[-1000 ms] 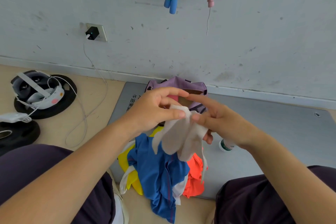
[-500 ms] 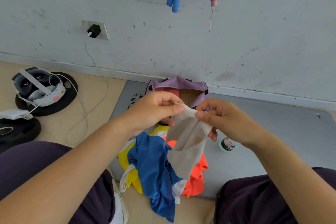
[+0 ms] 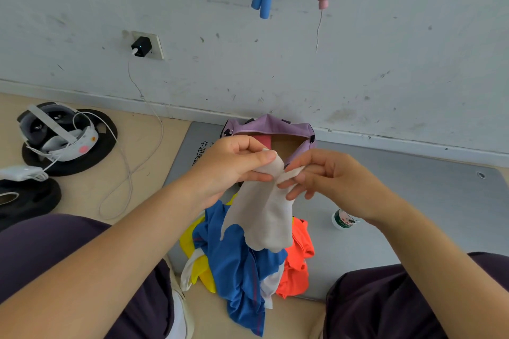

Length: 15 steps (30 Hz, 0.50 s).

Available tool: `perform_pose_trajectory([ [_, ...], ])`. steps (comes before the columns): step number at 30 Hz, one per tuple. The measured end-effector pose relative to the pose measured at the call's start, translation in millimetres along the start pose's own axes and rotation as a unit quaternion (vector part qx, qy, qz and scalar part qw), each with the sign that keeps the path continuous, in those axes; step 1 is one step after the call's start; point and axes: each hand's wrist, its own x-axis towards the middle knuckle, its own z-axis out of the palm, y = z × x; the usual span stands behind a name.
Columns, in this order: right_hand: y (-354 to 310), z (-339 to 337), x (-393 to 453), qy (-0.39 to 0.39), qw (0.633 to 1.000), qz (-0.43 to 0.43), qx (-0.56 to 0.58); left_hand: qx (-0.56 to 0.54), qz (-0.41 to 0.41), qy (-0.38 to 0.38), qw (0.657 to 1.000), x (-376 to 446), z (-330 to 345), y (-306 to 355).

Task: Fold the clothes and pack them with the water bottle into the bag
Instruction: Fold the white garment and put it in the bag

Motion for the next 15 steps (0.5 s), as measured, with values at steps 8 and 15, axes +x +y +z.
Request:
perform_pose_trajectory([
  [8,-10.9,0.0,-7.5,0.107,0.981,-0.052,-0.154,-0.043,-0.007,0.055,0.998,0.7,2.5,5.0],
  [15,-26.1,16.4,-11.1,0.066,0.992,-0.077,0.078,-0.057,-0.021,0.013,0.998,-6.9,15.9,6.6],
])
